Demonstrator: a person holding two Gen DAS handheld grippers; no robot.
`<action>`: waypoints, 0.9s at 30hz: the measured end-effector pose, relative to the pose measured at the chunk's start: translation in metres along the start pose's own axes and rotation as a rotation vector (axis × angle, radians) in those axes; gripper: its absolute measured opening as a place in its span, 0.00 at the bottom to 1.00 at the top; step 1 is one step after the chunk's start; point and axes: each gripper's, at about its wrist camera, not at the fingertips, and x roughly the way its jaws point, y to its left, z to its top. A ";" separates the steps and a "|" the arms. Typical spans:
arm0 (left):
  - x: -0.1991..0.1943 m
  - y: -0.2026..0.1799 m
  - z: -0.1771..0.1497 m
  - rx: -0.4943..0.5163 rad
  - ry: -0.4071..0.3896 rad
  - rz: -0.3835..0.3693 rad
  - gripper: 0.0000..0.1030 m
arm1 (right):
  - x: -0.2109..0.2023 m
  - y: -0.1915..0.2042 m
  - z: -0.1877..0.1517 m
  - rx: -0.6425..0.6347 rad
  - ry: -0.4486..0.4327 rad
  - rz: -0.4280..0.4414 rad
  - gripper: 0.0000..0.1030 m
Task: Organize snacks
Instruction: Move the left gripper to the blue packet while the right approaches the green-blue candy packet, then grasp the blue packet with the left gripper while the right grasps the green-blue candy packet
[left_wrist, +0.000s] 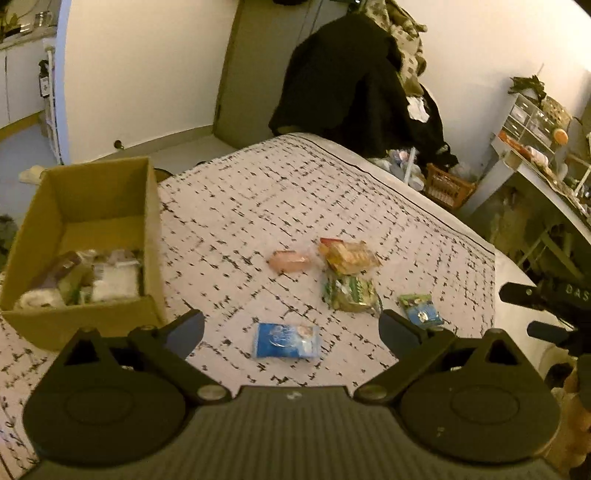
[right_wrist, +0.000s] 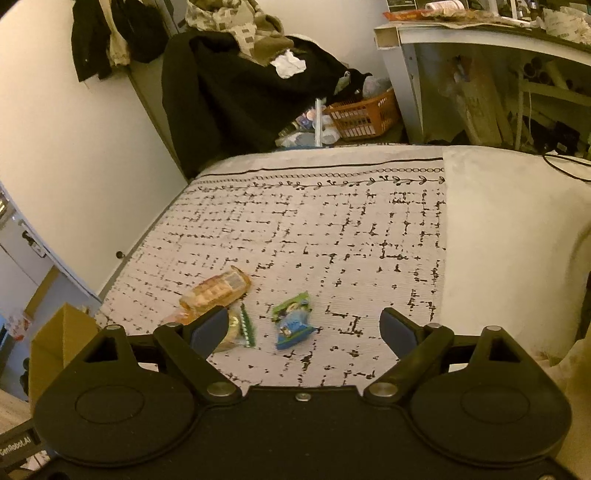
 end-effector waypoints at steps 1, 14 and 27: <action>0.003 -0.001 -0.002 0.002 0.001 -0.001 0.97 | 0.003 0.000 0.000 -0.006 0.002 0.001 0.85; 0.047 -0.005 -0.015 -0.029 0.057 -0.002 0.91 | 0.040 0.009 -0.004 -0.084 0.048 0.004 0.77; 0.090 0.002 -0.034 -0.042 0.106 0.020 0.85 | 0.075 0.019 -0.016 -0.188 0.102 -0.019 0.68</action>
